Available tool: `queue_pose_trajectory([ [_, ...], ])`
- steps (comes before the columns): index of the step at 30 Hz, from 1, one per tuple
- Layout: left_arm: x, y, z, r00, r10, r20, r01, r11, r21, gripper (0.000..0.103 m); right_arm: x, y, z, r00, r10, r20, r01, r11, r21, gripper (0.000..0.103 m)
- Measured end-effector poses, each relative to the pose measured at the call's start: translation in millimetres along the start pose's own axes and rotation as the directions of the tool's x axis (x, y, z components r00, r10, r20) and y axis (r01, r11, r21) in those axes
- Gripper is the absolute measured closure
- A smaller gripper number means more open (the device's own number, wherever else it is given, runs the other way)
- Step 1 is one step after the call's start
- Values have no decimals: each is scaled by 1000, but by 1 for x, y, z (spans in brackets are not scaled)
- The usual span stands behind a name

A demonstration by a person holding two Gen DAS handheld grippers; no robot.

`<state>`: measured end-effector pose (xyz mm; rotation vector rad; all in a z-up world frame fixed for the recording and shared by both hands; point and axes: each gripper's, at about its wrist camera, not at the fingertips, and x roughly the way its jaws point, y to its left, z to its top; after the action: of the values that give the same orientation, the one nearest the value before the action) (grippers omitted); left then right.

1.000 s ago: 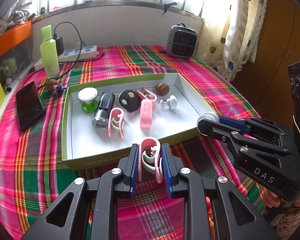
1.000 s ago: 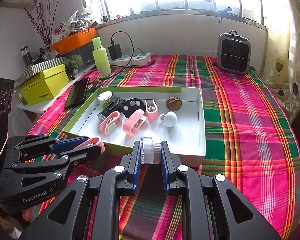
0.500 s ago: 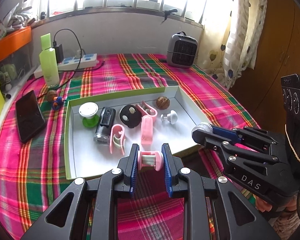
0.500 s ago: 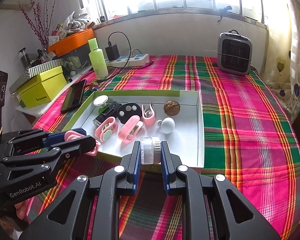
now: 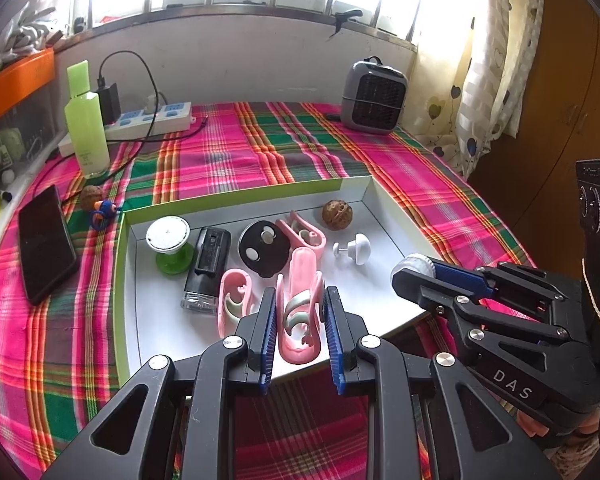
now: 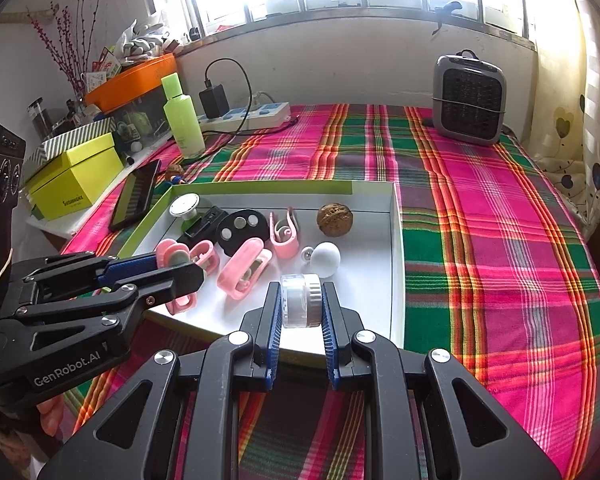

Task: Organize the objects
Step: 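Lower and open both grippers, releasing the hook clip and white cap into the tray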

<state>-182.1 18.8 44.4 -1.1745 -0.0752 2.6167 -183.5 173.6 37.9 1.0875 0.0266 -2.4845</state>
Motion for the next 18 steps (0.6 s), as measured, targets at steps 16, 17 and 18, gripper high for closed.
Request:
queue_pose_trajectory([
  [16,23,7,5,999,-2,-45,1,1000,-18,82,24,-6,5,999,10,-43,-9,1000,6,83],
  [17,24,8,5,999,-5,-50,4,1000,-22,82,25,-6,5,999,9,-46,-9,1000,5,83],
  [18,26,9,5,999,-7,-54,6,1000,-27,82,26,-6,6,999,9,-48,-9,1000,4,83],
])
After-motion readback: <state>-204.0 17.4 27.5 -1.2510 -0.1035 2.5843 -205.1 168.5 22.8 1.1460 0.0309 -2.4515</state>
